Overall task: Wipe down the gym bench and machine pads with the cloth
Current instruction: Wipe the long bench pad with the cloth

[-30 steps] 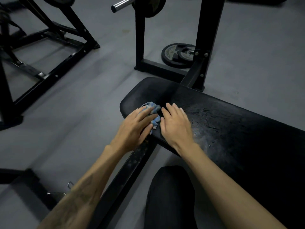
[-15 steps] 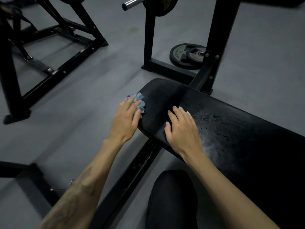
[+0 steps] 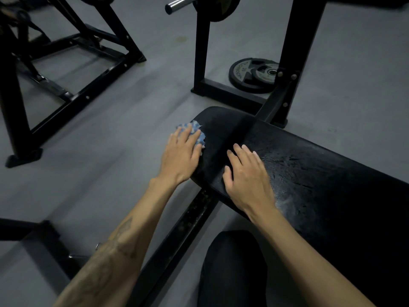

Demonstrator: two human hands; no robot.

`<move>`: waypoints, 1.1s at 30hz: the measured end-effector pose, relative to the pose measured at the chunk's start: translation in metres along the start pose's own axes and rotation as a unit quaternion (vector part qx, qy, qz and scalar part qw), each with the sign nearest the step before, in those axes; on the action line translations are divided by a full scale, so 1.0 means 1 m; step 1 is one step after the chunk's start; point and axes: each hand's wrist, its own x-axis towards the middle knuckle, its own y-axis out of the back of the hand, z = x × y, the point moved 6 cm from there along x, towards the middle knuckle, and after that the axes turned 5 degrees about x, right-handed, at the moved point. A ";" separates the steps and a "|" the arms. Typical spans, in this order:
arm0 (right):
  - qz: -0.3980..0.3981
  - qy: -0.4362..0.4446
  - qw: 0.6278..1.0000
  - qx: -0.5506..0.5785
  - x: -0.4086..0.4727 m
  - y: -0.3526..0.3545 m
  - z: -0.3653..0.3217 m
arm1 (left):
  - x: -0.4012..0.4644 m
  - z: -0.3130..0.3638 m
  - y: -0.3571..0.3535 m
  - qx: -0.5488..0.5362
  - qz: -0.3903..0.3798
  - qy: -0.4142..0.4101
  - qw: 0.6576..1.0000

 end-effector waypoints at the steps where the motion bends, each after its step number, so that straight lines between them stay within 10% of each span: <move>1: 0.001 0.000 1.000 0.001 0.000 0.001 0.000 | -0.003 0.008 0.000 0.005 -0.003 -0.047 0.999; 5: 0.000 0.001 1.000 0.003 0.000 0.001 -0.001 | 0.002 0.001 0.004 0.011 -0.038 -0.168 0.985; 10: 0.001 0.002 1.000 0.008 -0.001 0.001 -0.001 | 0.033 -0.017 -0.003 0.014 -0.041 0.017 0.999; 16: 0.000 0.000 1.000 0.010 -0.001 0.001 -0.001 | 0.014 0.020 -0.006 0.042 -0.055 -0.227 0.971; 22: 0.007 -0.003 1.000 0.018 0.000 0.001 0.001 | 0.056 0.007 -0.009 0.006 -0.054 0.004 0.999; 27: 0.007 0.001 1.000 0.015 0.000 0.002 0.000 | 0.047 0.043 -0.016 0.024 -0.078 -0.159 0.984; 33: 0.003 0.001 1.000 0.013 0.000 0.002 0.000 | 0.083 0.026 -0.018 0.049 -0.066 -0.006 0.997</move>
